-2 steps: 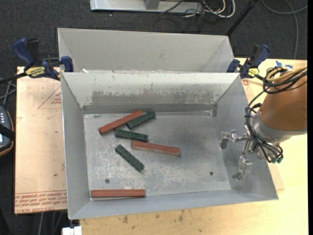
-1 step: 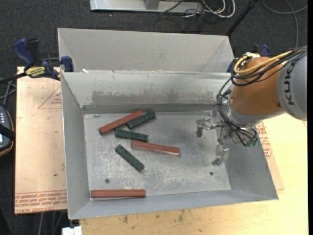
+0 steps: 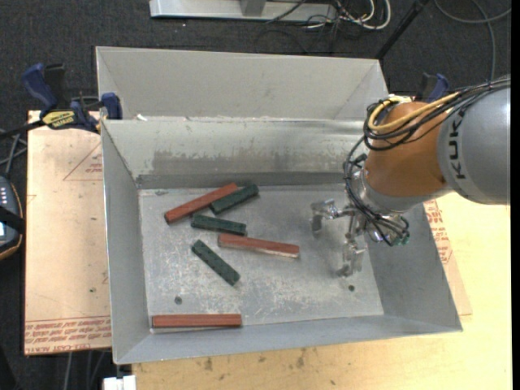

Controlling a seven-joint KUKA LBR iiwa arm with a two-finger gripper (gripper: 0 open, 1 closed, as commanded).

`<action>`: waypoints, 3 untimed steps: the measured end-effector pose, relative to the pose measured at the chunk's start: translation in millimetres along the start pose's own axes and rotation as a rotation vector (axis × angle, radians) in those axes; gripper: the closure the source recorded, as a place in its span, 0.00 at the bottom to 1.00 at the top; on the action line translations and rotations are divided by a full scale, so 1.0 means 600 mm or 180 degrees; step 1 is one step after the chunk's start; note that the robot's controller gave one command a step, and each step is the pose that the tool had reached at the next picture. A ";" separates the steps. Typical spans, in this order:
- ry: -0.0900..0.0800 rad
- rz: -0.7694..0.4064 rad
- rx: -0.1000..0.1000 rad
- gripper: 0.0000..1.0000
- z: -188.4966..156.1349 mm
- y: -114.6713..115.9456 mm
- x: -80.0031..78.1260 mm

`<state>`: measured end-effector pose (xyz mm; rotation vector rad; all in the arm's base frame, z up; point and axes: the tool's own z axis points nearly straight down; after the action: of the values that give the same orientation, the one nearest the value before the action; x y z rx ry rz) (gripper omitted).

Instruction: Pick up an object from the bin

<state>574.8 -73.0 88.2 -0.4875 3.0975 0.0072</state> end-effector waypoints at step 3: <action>0.0000 -0.0325 0.0014 0.00 -0.011 0.122 -0.062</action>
Offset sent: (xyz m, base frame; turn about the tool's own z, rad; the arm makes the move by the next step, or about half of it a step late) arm 0.0336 0.0564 0.0263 -0.0066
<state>587.8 8.3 95.0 -0.6446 3.0677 0.0000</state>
